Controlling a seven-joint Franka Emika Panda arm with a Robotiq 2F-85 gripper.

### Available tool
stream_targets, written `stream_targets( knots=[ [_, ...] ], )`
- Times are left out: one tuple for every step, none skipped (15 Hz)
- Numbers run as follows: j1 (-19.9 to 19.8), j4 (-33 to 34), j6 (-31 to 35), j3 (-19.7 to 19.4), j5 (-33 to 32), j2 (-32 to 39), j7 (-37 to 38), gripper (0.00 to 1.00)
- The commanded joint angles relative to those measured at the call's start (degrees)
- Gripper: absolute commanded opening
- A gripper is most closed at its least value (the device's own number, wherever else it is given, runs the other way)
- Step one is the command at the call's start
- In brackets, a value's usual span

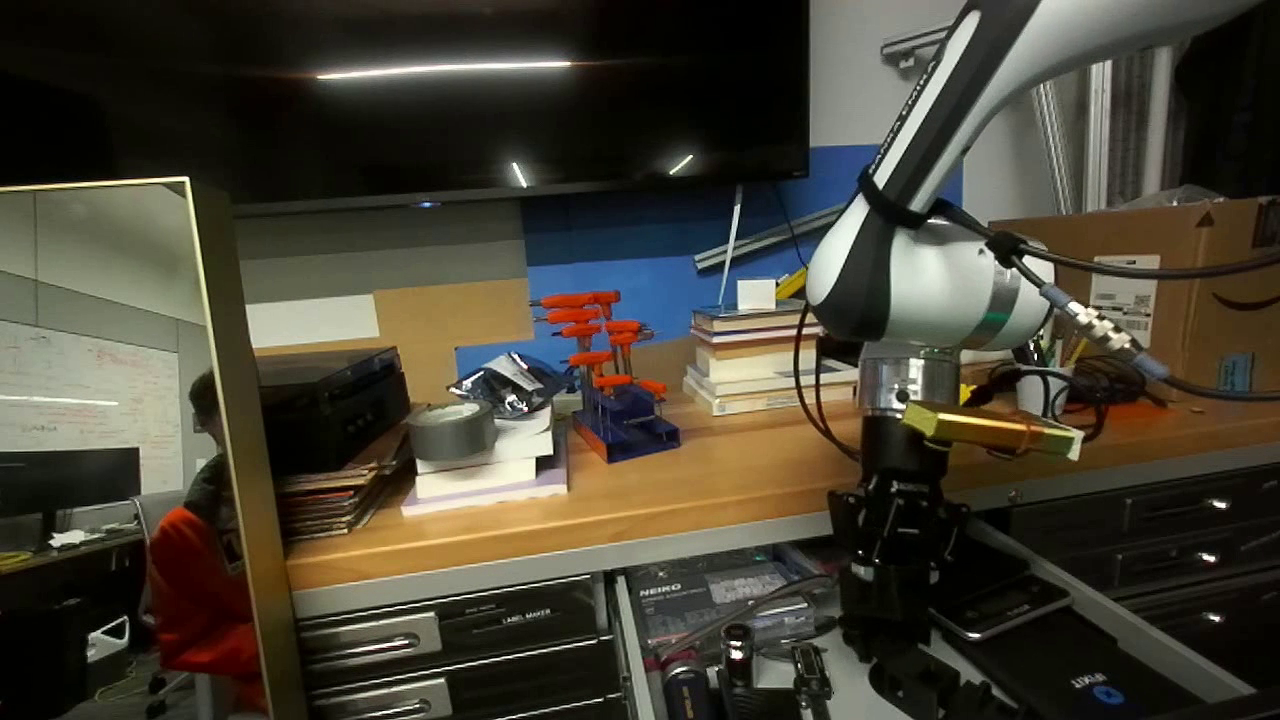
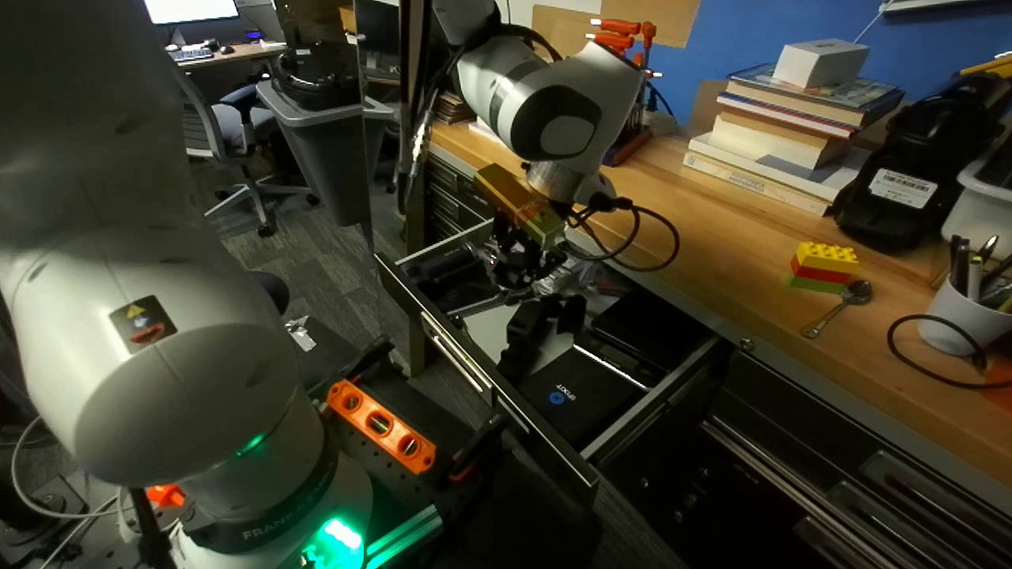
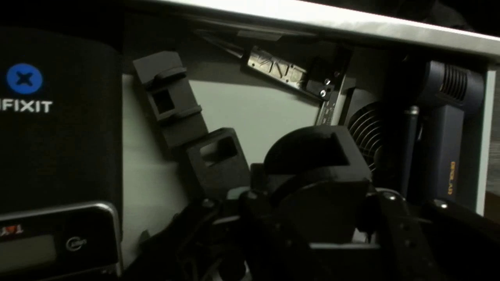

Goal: Place the three black objects inside the open drawer and push the drawer closed

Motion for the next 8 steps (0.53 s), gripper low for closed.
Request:
stream_targets(
  knots=[
    [0.56, -2.52, -2.99, 0.42, 5.97, -3.32, -5.68, 0.25],
    [0.84, -3.0, -2.47, 0.48, 6.76, -3.3, -6.08, 0.25],
    [1.17, -3.63, -1.0, 0.61, 7.62, -3.16, -6.57, 0.25],
    [1.64, -4.46, 1.85, 0.75, 8.05, -2.73, -6.46, 0.25],
    [1.89, -4.89, 3.39, 0.86, 8.83, -2.22, -6.42, 0.25],
    [2.2, -5.44, 5.45, 1.07, 9.65, -1.44, -6.42, 0.25],
    [2.5, -6.01, 7.08, 1.32, 10.7, -1.01, -6.53, 0.25],
    [3.01, -6.98, 9.8, 1.71, 11.62, -0.5, -6.09, 0.25]
  ],
)
